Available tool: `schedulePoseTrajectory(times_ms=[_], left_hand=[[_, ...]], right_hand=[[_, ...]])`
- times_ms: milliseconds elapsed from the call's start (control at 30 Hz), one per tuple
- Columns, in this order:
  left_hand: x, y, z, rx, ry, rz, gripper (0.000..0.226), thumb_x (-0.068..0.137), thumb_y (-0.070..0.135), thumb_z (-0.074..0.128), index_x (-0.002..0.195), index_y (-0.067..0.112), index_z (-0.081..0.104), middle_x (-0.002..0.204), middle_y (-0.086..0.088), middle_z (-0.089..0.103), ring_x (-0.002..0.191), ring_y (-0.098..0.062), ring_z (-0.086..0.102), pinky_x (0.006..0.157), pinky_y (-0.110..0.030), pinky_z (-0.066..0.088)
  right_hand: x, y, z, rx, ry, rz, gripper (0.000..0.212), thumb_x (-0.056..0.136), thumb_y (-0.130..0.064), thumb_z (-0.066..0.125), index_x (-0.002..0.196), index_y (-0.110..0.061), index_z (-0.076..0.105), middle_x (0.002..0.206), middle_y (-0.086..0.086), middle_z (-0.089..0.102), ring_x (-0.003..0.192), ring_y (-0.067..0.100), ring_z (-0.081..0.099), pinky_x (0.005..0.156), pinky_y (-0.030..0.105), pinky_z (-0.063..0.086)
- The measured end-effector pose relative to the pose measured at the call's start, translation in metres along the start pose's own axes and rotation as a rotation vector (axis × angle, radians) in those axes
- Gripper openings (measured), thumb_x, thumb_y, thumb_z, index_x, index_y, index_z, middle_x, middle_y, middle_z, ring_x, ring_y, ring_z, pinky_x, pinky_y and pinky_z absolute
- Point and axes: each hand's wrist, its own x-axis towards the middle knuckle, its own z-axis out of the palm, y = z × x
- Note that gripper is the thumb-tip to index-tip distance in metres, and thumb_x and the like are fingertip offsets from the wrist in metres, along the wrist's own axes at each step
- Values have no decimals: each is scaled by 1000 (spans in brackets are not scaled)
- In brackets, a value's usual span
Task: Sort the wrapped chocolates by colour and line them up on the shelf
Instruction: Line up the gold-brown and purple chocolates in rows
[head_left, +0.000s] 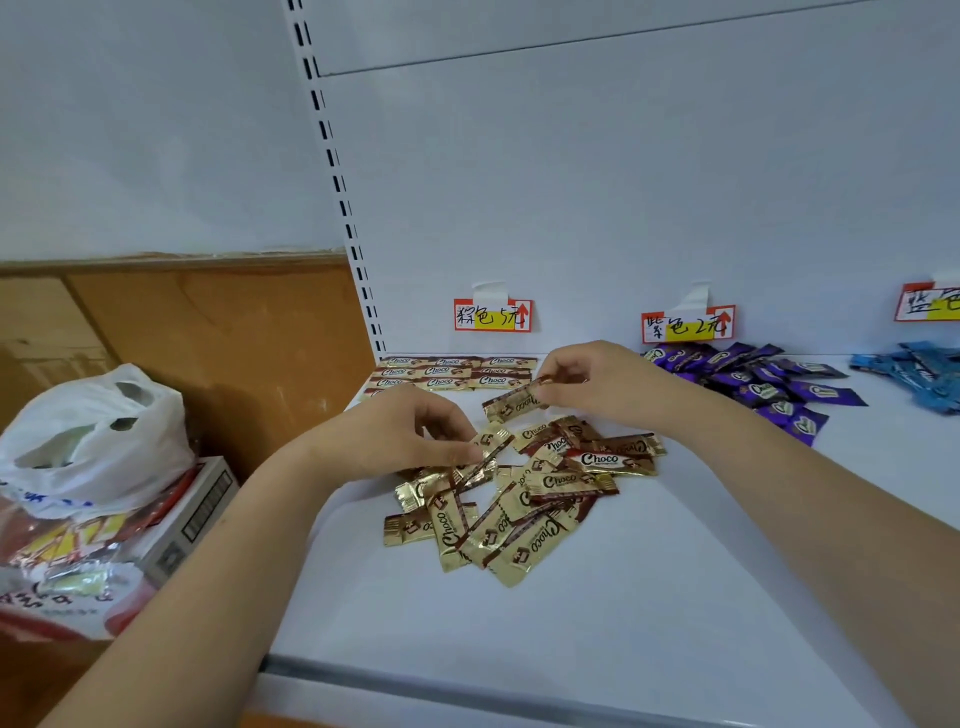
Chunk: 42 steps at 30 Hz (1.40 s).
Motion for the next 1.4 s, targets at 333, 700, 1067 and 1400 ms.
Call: schedulePoseTrajectory(times_ms=[333, 700, 1067, 1400], left_hand=[[5, 0, 1, -223, 293, 76, 22, 81, 27, 74, 102, 18, 78, 98, 8, 76, 91, -9, 71, 85, -22, 54], [11, -26, -5, 428, 320, 14, 32, 83, 48, 71, 113, 35, 71, 109, 15, 60, 101, -5, 52, 89, -30, 47], [14, -30, -5, 393, 289, -35, 24, 90, 37, 67, 114, 31, 69, 106, 11, 60, 96, -7, 54, 84, -27, 50], [20, -26, -1, 383, 349, -53, 25, 92, 30, 66, 116, 25, 68, 108, 13, 58, 99, -5, 55, 83, -19, 44]], right_hand=[[-4, -2, 0, 88, 42, 42, 10, 94, -20, 65, 92, -13, 72, 73, -8, 74, 66, 8, 70, 68, 22, 57], [1, 1, 4, -69, 115, -2, 14, 81, -18, 78, 89, -30, 78, 91, -14, 75, 89, 0, 68, 91, 22, 52], [-4, 1, 7, -307, 2, -53, 18, 89, -25, 69, 103, -35, 70, 104, -20, 63, 93, -4, 60, 74, 9, 43], [2, -2, 15, -350, 21, 8, 19, 87, -25, 69, 104, -33, 63, 97, -14, 63, 86, 3, 59, 71, 19, 45]])
